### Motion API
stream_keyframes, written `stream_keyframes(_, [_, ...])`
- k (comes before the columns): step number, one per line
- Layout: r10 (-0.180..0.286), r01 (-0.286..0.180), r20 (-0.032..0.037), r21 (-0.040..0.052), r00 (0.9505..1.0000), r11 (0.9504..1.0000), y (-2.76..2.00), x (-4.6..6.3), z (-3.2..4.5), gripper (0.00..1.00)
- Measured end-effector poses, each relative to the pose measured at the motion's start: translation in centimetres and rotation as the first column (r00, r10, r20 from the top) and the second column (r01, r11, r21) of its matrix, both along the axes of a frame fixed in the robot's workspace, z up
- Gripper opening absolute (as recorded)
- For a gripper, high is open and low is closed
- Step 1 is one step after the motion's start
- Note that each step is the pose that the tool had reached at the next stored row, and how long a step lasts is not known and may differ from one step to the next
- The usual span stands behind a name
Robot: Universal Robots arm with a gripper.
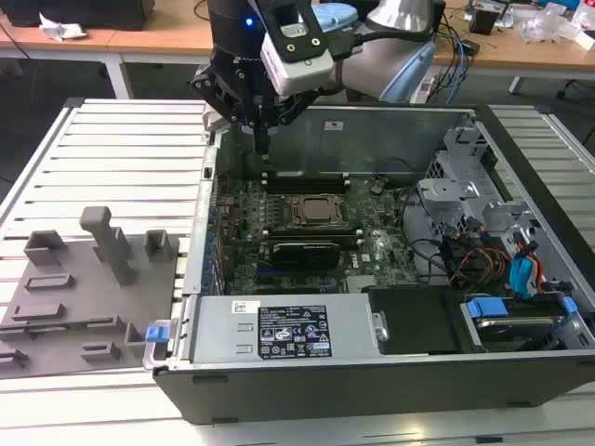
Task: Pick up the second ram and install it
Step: 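Reach for the second ram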
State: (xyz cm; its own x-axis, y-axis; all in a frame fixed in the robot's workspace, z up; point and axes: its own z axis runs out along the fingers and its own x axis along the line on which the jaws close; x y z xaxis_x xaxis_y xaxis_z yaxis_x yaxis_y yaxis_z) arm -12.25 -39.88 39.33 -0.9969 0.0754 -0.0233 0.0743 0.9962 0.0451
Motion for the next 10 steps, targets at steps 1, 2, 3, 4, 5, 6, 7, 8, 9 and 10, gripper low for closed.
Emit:
stream_keyframes(1, [0.0,0.0,-0.0001,0.0,1.0,1.0,-0.01,-0.2,0.0,0.11])
stream_keyframes(2, [0.0,0.0,0.0,0.0,1.0,1.0,0.0,-0.4,0.0,0.11])
stream_keyframes(3, [0.0,0.0,0.0,0.0,1.0,1.0,0.0,-0.8,0.0,0.11])
stream_keyframes(4, [0.0,0.0,0.0,0.0,1.0,1.0,0.0,-1.1,0.0,0.11])
stream_keyframes(5, [0.0,0.0,0.0,0.0,1.0,1.0,0.0,-1.4,0.0,0.11])
stream_keyframes(6, [0.0,0.0,0.0,0.0,1.0,1.0,0.0,-1.7,0.0,0.11])
stream_keyframes(7, [0.0,0.0,0.0,0.0,1.0,1.0,0.0,-2.0,0.0,0.11])
stream_keyframes(8, [0.0,0.0,0.0,0.0,1.0,1.0,0.0,-2.2,0.0,0.11])
stream_keyframes(9, [0.0,0.0,0.0,0.0001,1.0,1.0,0.0,-2.4,0.0,0.11])
stream_keyframes(10, [0.0,0.0,0.0,0.0,1.0,1.0,0.0,-2.7,0.0,0.11])
